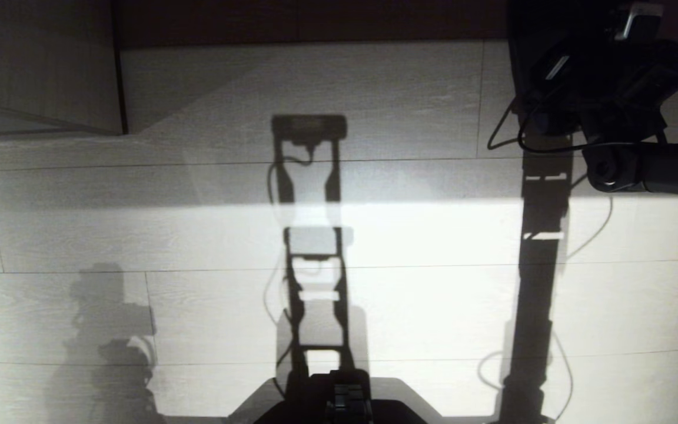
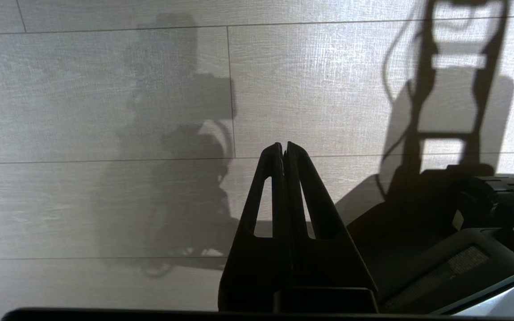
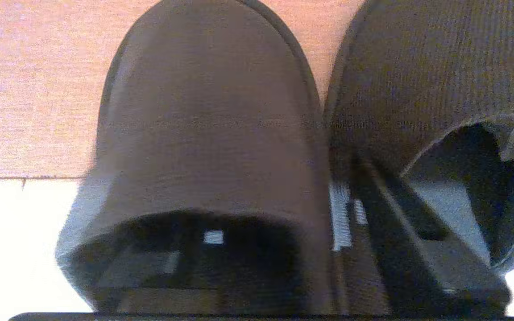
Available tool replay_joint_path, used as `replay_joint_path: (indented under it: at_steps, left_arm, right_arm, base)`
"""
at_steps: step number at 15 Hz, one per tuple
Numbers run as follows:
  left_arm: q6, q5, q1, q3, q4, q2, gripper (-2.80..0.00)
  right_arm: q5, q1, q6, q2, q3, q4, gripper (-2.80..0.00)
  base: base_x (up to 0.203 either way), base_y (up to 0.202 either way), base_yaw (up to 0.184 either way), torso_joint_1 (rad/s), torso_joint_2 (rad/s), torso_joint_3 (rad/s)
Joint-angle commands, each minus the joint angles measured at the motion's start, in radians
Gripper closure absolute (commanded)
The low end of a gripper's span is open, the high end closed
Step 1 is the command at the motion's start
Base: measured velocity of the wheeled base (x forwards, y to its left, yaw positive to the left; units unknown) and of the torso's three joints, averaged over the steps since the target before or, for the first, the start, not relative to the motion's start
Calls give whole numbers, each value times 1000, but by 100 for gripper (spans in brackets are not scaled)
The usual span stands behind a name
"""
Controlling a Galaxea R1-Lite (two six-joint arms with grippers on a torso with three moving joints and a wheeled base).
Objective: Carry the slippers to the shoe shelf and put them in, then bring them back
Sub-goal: Pick up the slippers on the floor
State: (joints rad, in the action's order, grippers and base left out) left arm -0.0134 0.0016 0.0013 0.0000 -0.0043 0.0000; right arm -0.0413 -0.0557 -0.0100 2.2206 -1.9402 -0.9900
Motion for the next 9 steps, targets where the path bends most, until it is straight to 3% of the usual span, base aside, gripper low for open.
replay_joint_path:
  at_steps: [1,9]
  left_arm:
    - [0,0,0,0,0,0,0]
    - [0,0,0,0,-1,0,0]
  right_arm:
    - [0,-1,-1,-4,0,-7,-280]
    - [-36,1,2,-26,14,1,-280]
  base:
    - [0,0,0,0,0,0]
    - [0,0,0,0,0,0]
